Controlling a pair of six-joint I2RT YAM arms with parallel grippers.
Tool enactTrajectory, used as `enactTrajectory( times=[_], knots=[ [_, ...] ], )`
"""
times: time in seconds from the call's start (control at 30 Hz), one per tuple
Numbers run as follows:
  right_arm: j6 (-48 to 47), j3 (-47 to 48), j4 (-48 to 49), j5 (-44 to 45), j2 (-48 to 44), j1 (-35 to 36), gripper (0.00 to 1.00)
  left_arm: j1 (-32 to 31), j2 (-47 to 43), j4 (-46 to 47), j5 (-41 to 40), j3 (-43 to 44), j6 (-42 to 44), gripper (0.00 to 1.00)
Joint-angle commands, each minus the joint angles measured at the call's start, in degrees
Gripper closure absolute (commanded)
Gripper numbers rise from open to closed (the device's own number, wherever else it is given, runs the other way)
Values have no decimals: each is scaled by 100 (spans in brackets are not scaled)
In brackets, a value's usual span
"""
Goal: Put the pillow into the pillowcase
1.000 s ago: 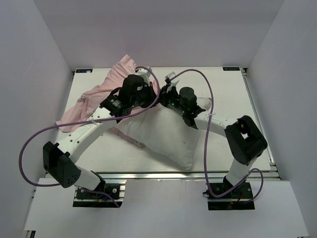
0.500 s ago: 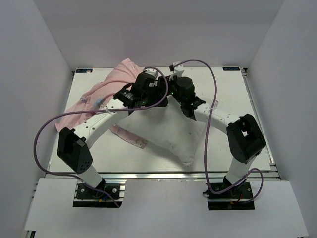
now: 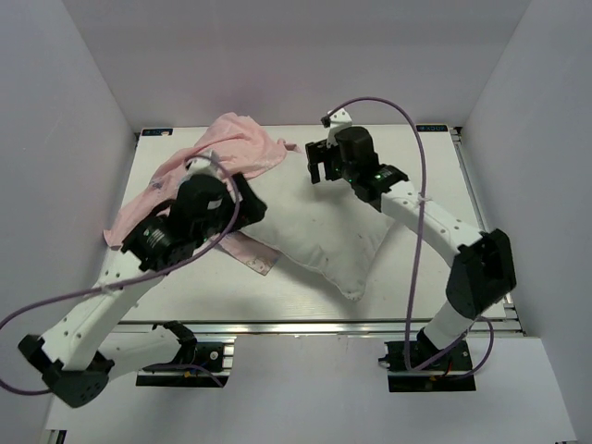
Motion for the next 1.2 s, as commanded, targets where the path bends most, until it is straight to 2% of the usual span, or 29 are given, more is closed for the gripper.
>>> enactTrajectory(
  times=[0.0, 0.03, 0.13, 0.17, 0.2, 0.3, 0.33, 0.53, 0.77, 0.93, 1.1, 1.13, 1.17],
  knots=[
    [-1019, 270, -843, -1333, -754, 105, 11, 35, -268, -1223, -557, -895, -1394, 2],
    [-1180, 244, -931, -1453, -990, 314, 11, 43, -348, -1180, -513, -1394, -1509, 2],
    [-2082, -28, -1221, -1367, -1299, 1079, 11, 253, -559, -761, -329, -2100, -1747, 2],
    [-2313, -37, -1552, -1262, -1344, 1281, 11, 498, -603, -540, -154, -2563, -1590, 2],
    [-2480, -11, -1695, -1191, -1318, 1649, 11, 683, -630, -329, -22, -2759, -1528, 2],
    [-2473, 7, -1898, -883, -1169, 2038, 11, 1501, -630, 444, 670, -3235, -1098, 2],
    [-2447, -20, -1890, -839, -1099, 2074, 11, 1615, -630, 838, 795, -3305, -1001, 2],
    [-2596, -143, -1636, -66, -318, 2513, 11, 1836, -446, 1797, 1006, -3587, -544, 2],
    [-2684, -134, -881, 425, 483, 2707, 11, 2029, -208, 2213, 893, -3903, -420, 2],
    [-2492, -73, -844, 1024, 1221, 2698, 11, 2292, -208, 2458, 788, -4158, -376, 2],
    [-2061, 128, -711, 2113, 2099, 2698, 11, 2671, -121, 3160, 1331, -4395, -218, 2],
    [-1947, 173, -729, 2236, 2171, 2698, 14, 2793, -33, 3258, 1420, -4431, -113, 2],
    [-1902, 200, -756, 2203, 2206, 2698, 27, 2847, 20, 3337, 1525, -4448, -60, 2]
  ],
)
